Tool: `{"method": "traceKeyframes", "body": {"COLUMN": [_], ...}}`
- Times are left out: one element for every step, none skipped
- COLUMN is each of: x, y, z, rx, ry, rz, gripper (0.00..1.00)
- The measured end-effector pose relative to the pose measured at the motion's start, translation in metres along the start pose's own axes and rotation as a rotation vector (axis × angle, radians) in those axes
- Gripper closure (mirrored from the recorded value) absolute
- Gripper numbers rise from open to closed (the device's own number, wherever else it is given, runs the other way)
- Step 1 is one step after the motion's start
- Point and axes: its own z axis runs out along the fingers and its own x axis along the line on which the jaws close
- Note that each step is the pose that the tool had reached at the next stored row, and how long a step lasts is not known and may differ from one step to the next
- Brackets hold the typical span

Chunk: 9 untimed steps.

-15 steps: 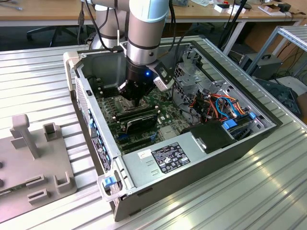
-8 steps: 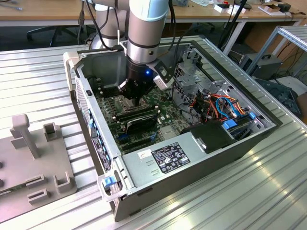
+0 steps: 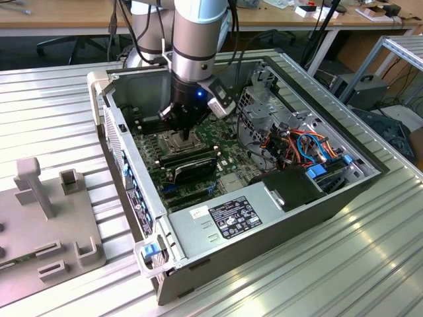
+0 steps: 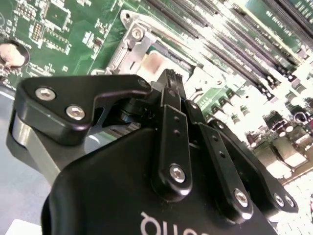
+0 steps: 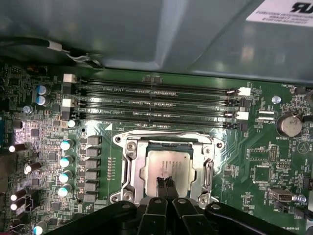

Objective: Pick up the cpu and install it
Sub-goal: 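Install the second cpu locking lever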

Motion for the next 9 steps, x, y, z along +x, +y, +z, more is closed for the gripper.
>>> {"method": "traceKeyframes", "body": {"x": [-0.0018, -0.002, -0.002, -0.0021, -0.0022, -0.0022, -0.0023, -0.0024, -0.0025], "y": [0.0001, 0.0002, 0.0003, 0.0005, 0.0006, 0.0007, 0.0007, 0.0008, 0.0008], "z": [0.0, -0.0001, -0.0002, -0.0004, -0.001, -0.0023, -0.0039, -0.0059, -0.0089], "rx": [0.0002, 0.0002, 0.0003, 0.0001, 0.0002, 0.0001, 0.0001, 0.0001, 0.0001], "ry": [0.0, 0.0001, 0.0001, 0.0, 0.0, 0.0, 0.0, 0.0, 0.0], "rz": [0.0, 0.0, 0.0, 0.0, 0.0, 0.0, 0.0, 0.0, 0.0], "gripper": [0.89, 0.89, 0.89, 0.89, 0.89, 0.89, 0.89, 0.89, 0.89]}}
